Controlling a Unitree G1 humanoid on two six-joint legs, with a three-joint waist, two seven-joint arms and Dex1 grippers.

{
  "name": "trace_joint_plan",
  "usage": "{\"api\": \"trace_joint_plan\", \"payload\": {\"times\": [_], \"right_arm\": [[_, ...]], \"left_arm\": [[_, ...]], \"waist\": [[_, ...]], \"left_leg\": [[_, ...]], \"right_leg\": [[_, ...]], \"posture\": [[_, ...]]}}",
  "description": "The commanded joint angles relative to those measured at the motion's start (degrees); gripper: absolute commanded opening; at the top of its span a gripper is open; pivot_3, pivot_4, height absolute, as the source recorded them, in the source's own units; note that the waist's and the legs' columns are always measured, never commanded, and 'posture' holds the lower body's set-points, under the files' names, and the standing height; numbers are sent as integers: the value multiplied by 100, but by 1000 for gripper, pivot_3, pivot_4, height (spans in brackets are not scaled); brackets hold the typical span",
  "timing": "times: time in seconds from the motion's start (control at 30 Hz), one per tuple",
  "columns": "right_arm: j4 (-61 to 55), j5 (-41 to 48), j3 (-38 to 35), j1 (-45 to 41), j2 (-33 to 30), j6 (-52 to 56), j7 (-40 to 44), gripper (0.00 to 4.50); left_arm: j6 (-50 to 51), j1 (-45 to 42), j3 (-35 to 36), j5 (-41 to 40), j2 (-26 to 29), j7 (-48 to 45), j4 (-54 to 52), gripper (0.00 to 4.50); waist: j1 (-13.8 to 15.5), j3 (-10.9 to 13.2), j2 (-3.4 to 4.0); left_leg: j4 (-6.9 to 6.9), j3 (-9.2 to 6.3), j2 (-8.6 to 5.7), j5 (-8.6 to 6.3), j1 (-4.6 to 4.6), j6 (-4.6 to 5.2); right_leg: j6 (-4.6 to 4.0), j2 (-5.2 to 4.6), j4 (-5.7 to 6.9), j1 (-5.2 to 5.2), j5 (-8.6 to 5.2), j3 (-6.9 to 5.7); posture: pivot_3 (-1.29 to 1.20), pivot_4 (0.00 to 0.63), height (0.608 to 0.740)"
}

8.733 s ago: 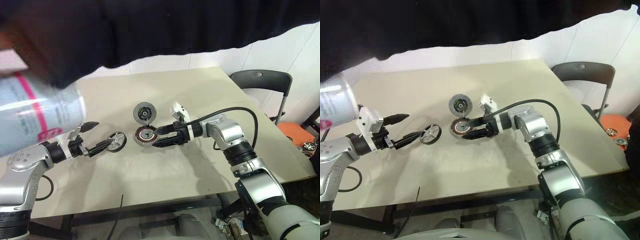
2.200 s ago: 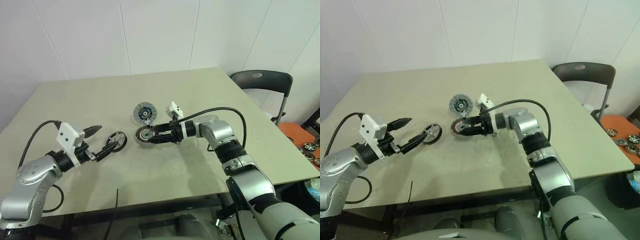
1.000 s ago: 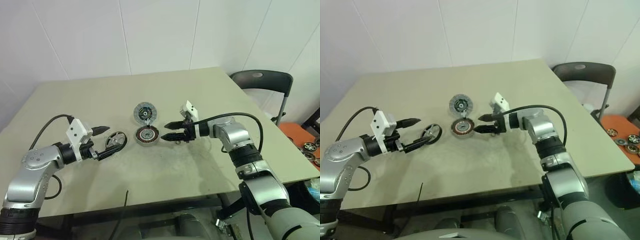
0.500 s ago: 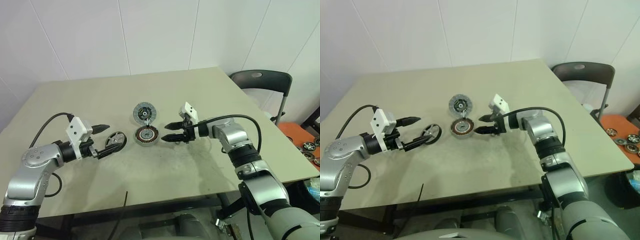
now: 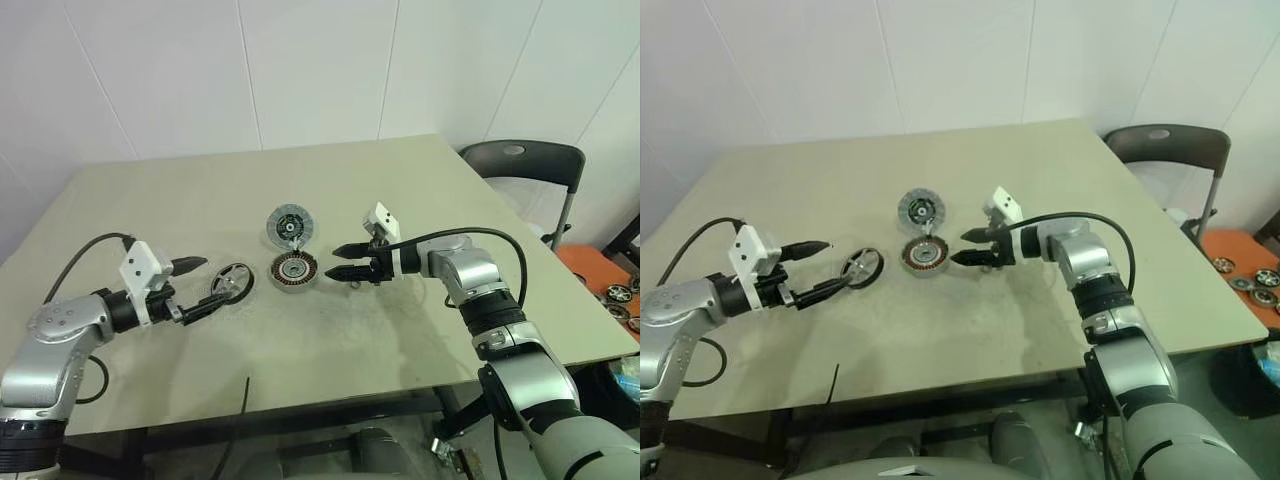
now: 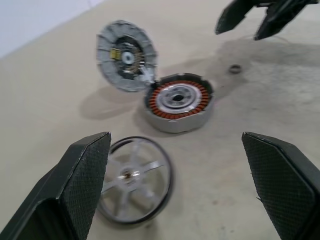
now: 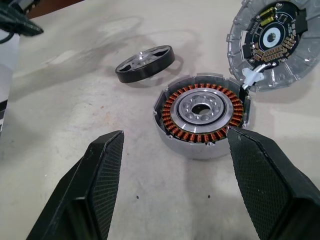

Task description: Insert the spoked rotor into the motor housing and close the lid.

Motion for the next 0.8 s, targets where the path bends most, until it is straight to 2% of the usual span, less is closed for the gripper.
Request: {"api": "trace_joint_plan", "payload": {"times": [0.03,0.8], "right_arm": [[-20,41,-91,-187,39,-105,-27,3436],[824,-295,-117,-372,83,-824,-530,3436]], "left_arm": [[-105,-138,267,-34,91,47,3,4457],[-207,-374,15,75,-10,20,203,4457]], "waist": [[-3,0,0],[-17,0,1]], "left_leg": [[0,0,0,0,0,0],[0,0,0,0,1,0]], "right_leg": [[0,0,0,0,0,0],[2,0,0,-2,3,0]], "posture": [[0,0,740],[0,0,740]]}}
